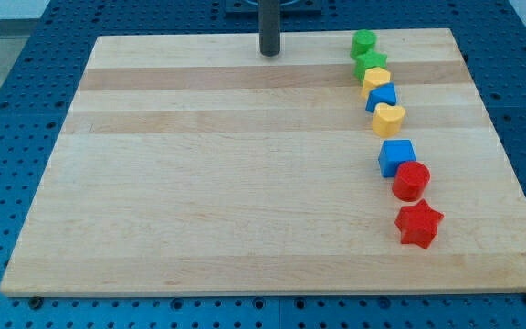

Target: Separate the group of blocks

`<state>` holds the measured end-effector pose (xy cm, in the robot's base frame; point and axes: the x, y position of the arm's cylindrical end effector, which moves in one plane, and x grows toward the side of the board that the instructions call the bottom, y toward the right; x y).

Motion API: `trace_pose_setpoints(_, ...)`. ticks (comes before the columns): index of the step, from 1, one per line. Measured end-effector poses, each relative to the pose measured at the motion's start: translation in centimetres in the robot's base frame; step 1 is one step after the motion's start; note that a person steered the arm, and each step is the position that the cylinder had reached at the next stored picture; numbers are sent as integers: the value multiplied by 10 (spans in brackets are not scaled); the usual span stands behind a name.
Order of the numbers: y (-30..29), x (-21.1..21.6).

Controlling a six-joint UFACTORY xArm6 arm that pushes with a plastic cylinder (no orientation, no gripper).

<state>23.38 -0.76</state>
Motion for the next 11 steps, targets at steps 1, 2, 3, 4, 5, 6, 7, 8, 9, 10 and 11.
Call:
trace_pose_setpoints(1, 0, 0)
trace_pose_setpoints(2, -5, 0)
trace_pose_setpoints(3, 6, -6)
trace_pose_setpoints(4, 40, -32)
trace_pose_setpoints(5, 80, -41)
trace_pose_setpoints(6, 81, -41)
trace_pose_setpoints(7, 83, -41)
trace_pose_setpoints(8, 111, -42)
trace_pose_setpoints(9, 139, -42)
trace_pose_setpoints(10, 139, -42)
trace_pose_setpoints(11, 152, -39)
